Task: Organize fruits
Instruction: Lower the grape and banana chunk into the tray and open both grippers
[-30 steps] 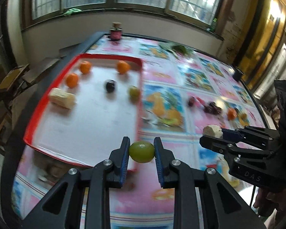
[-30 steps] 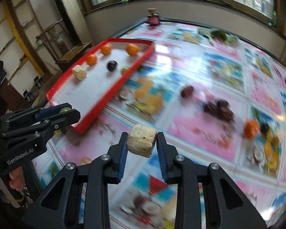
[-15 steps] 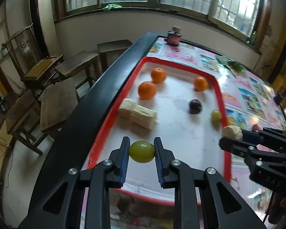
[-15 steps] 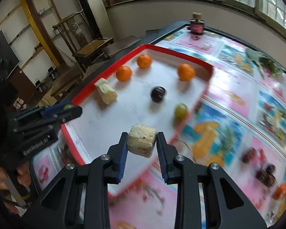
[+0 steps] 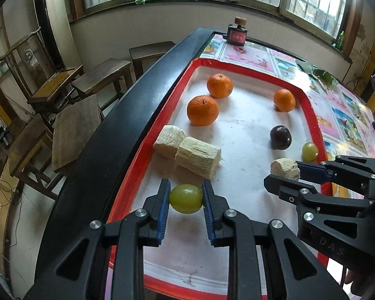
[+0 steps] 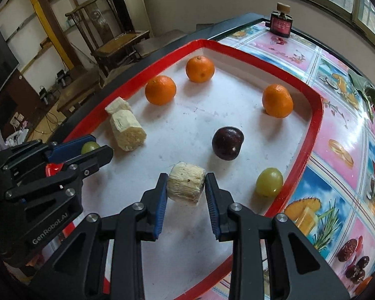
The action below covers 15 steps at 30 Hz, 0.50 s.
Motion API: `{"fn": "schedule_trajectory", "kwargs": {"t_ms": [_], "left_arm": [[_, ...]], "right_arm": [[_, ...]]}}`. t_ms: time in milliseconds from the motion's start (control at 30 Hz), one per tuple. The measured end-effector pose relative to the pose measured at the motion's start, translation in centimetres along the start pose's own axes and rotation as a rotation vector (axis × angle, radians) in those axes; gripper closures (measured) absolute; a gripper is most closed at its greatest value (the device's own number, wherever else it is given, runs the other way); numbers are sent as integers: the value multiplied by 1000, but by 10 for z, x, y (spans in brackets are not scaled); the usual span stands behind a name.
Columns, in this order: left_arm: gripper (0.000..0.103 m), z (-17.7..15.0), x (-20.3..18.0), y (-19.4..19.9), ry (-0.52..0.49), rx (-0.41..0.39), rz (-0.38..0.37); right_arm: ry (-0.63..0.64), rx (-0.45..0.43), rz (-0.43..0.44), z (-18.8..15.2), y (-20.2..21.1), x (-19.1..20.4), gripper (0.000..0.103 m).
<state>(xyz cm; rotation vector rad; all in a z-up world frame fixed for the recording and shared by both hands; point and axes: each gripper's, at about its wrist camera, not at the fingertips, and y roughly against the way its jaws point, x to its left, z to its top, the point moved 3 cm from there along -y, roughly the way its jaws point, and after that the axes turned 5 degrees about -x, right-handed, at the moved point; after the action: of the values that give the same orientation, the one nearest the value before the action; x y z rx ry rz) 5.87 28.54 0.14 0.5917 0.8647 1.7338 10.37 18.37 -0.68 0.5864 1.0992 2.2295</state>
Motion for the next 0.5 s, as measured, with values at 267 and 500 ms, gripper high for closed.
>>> {"fn": "schedule_trajectory", "kwargs": {"t_ms": [267, 500], "left_arm": [[78, -3, 0, -6, -1, 25, 0], [53, -3, 1, -3, -12, 26, 38]], "right_arm": [[35, 17, -27, 0, -1, 2, 71], [43, 38, -73, -1, -2, 5, 56]]}}
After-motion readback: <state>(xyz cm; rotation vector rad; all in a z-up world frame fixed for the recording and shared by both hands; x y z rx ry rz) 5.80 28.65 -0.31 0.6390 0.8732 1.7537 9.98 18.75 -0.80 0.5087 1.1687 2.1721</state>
